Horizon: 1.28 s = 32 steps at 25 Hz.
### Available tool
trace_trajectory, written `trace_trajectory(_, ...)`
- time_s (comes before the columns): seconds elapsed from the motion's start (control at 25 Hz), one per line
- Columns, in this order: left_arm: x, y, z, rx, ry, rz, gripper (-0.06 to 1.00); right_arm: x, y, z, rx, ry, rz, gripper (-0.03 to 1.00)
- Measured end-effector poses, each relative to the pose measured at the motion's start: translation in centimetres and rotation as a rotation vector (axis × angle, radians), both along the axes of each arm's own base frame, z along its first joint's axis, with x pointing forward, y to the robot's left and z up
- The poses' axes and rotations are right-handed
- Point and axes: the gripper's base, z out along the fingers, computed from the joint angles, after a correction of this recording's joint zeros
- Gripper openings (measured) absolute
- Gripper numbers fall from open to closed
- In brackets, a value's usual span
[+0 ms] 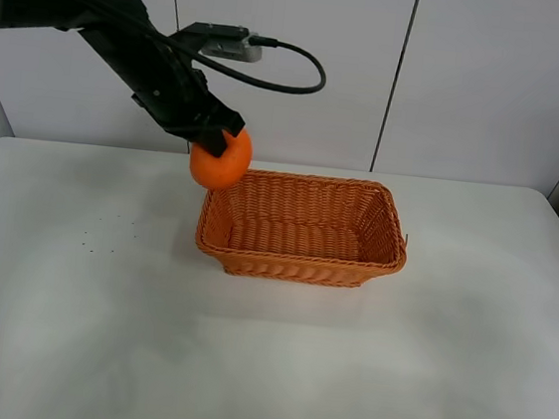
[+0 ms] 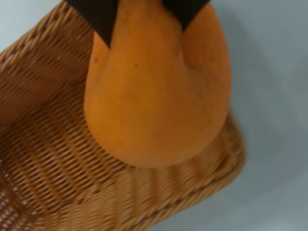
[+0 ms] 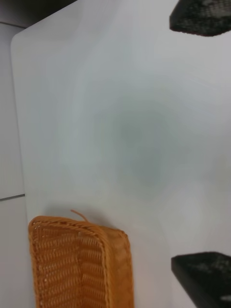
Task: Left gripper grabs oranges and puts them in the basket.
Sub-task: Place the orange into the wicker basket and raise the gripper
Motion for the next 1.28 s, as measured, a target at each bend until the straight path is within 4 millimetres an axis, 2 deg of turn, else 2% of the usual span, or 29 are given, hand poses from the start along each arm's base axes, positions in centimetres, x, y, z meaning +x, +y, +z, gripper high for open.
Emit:
trace_trajectory(0.24, 0.7, -4.5, -2.0, -0.006, 0.018, -0.081, 0.18, 0.0, 0.0, 0.0, 0.000, 0.000, 0.000, 0.69)
trace_trajectory(0.52, 1.3, -7.7, -4.5, -0.002, 0.047, -0.120, 0.18, 0.0, 0.0, 0.0, 0.000, 0.000, 0.000, 0.69)
trace_trajectory(0.76, 2.5, -8.7, -6.5, 0.000, 0.064, -0.124, 0.18, 0.0, 0.0, 0.0, 0.000, 0.000, 0.000, 0.69)
trace_trajectory(1.28, 3.4, -9.2, -10.2, 0.017, 0.088, -0.124, 0.18, 0.0, 0.0, 0.0, 0.000, 0.000, 0.000, 0.69)
